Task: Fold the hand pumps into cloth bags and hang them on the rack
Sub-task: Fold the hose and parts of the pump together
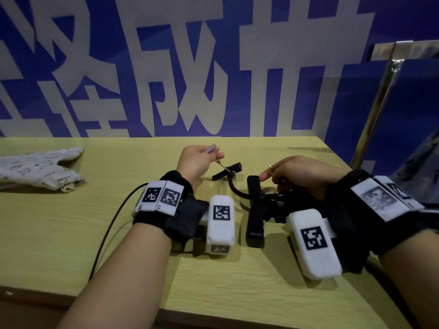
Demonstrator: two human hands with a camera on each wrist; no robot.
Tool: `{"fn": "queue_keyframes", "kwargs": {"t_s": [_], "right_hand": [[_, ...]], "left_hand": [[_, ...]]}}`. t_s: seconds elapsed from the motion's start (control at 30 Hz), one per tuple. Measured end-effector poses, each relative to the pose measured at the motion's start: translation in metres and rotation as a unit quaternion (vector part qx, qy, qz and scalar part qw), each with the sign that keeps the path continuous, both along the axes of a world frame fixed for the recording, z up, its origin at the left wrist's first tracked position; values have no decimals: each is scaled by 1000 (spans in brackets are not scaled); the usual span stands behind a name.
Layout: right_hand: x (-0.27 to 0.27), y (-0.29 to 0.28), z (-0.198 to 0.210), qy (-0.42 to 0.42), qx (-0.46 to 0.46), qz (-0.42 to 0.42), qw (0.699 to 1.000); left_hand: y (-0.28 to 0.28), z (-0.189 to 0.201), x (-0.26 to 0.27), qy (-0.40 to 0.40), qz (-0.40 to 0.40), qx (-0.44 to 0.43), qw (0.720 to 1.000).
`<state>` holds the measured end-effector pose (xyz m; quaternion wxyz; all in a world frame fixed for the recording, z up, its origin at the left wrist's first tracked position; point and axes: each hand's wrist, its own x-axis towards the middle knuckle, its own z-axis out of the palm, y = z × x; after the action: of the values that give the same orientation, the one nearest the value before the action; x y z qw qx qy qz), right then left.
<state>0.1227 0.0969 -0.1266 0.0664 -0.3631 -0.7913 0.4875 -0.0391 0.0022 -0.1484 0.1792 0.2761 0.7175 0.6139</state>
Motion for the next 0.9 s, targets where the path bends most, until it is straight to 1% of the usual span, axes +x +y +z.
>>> {"fn": "queue_keyframes", "kwargs": {"t_s": [0.07, 0.1, 0.2, 0.33, 0.43, 0.57, 0.63, 0.73, 0.83, 0.9], "right_hand": [[-1, 0, -2, 13, 15, -9, 1000], [-2, -1, -3, 20, 23, -15, 999], [-6, -1, -5, 51, 51, -44, 996], [-15, -4, -1, 114, 47, -71, 990], [-27, -4, 5, 132, 56, -99, 985], [-42, -4, 6, 151, 40, -125, 980], [-44, -2, -1, 154, 35, -119, 980], [-43, -4, -12, 151, 21, -106, 983], [-43, -6, -17, 163, 9, -94, 982], [-42, -7, -16, 171, 1, -87, 981]], "left_hand": [[2, 2, 6, 53, -33, 2, 998], [4, 3, 8, 65, -51, -1, 997], [5, 6, 14, 86, -93, -7, 992], [3, 9, 17, 98, -145, 14, 984], [4, 6, 14, 100, -129, 34, 986], [5, 1, 8, 113, -108, 45, 987], [5, 1, 7, 118, -98, 74, 985], [5, 3, 6, 133, -61, 117, 982], [5, 4, 3, 181, -24, 133, 974], [6, 3, 2, 177, -21, 131, 975]]}}
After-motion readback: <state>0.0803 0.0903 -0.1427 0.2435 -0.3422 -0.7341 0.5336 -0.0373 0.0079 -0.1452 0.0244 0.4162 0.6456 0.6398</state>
